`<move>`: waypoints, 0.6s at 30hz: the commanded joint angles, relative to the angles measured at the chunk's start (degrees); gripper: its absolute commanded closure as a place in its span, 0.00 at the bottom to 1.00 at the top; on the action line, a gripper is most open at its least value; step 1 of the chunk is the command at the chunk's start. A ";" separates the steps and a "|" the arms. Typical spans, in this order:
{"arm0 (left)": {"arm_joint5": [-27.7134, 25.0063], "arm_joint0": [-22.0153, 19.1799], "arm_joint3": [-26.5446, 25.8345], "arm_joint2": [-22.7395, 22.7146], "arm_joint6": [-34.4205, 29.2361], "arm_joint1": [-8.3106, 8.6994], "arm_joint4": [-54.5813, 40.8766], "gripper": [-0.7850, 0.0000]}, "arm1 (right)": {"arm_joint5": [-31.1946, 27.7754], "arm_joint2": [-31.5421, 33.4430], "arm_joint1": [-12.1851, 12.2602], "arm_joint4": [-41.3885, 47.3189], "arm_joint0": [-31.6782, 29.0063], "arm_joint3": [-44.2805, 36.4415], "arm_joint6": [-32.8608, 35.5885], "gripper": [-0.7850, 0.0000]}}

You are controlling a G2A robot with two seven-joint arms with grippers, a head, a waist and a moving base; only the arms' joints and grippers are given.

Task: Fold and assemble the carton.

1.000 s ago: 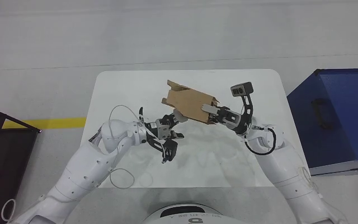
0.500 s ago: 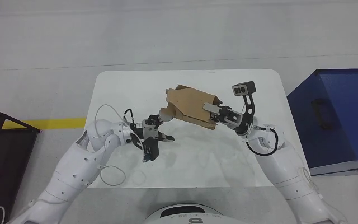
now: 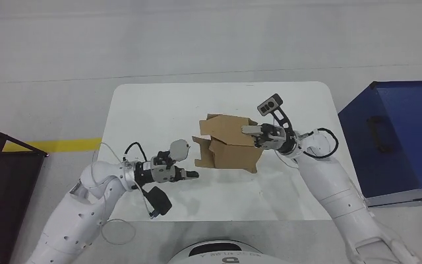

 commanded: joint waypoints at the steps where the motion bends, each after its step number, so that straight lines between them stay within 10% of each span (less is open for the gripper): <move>1: 0.65 1.61 -1.69 -1.61 1.27 0.32 0.00 0.00 | 1.04 -1.34 -0.43 0.78 1.90 2.57 1.20 1.00; 12: -7.76 6.82 -13.50 -7.20 -22.83 0.96 8.99 0.00 | 3.15 -4.46 -2.09 4.76 6.75 10.26 7.99 1.00; 18: -9.39 4.17 -15.69 -3.87 -21.88 0.86 11.51 0.00 | 7.13 -6.98 -3.34 7.64 9.39 15.41 9.93 1.00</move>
